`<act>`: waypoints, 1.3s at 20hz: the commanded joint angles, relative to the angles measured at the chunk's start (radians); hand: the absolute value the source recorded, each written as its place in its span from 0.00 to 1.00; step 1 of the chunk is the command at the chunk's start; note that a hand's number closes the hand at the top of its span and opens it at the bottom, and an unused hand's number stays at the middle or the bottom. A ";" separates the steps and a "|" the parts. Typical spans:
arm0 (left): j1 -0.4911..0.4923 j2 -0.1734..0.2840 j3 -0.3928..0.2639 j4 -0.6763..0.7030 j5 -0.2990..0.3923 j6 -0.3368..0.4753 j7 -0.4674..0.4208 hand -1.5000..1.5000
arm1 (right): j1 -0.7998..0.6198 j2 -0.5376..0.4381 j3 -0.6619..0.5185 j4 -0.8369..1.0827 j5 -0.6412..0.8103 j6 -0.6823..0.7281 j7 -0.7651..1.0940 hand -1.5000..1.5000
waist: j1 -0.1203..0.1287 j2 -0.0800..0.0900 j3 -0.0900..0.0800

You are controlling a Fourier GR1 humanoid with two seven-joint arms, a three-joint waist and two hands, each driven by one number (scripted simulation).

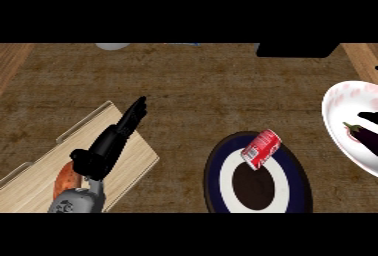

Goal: Pick the eggplant from the plate and place it in the bowl

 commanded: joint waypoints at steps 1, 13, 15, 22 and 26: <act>-0.012 0.018 0.028 0.051 0.009 -0.020 -0.041 0.50 | -0.048 0.023 -0.083 0.027 -0.073 -0.049 -0.003 0.00 | -0.010 -0.002 -0.001; -0.015 0.011 0.022 -0.065 0.033 -0.022 0.079 0.50 | -0.022 -0.239 -0.398 0.344 -0.319 0.085 -0.096 0.00 | -0.006 -0.001 0.001; -0.007 -0.005 0.022 0.005 0.005 0.001 0.004 0.50 | 0.035 -0.294 -0.463 0.394 -0.360 0.100 -0.191 0.00 | -0.015 0.004 0.003; 0.024 0.005 0.016 -0.037 0.026 -0.030 0.012 0.50 | 0.148 -0.406 -0.528 0.581 -0.395 0.200 -0.351 0.00 | 0.000 0.005 0.006; -0.033 0.006 0.040 0.014 0.020 -0.017 0.018 0.50 | 0.191 -0.470 -0.530 0.610 -0.401 0.329 -0.397 0.00 | -0.007 0.010 0.008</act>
